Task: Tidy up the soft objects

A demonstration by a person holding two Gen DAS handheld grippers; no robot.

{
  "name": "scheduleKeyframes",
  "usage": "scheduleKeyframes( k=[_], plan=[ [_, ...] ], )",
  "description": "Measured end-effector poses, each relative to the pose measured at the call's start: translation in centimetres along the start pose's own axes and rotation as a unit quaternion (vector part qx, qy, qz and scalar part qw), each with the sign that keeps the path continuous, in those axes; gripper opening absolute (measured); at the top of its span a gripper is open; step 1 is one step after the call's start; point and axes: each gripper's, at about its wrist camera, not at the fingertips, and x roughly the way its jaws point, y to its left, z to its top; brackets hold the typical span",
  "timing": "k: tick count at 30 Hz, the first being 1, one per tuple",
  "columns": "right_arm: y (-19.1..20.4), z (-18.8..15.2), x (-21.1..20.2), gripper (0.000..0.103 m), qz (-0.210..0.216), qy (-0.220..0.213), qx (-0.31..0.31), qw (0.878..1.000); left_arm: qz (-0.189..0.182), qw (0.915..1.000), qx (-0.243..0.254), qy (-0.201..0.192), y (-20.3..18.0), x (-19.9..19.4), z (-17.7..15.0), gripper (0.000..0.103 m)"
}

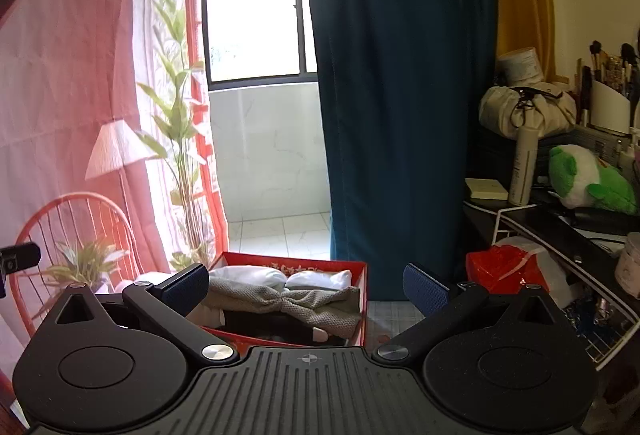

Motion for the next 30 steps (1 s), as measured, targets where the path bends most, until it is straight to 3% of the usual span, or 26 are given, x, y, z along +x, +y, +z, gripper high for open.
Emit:
scheduleKeyframes(
  k=[7,30],
  plan=[
    [-0.3,0.4,-1.4,0.103,0.003,-0.008,0.008,1.000,0.000,0.9991,-0.039,0.017,1.6,-0.1,0.0,0.103],
    [0.6,0.1,-0.6,0.103,0.014,0.005,0.002,1.000,-0.022,0.9993,-0.016,0.024,0.5,0.6,-0.3,0.103]
  ],
)
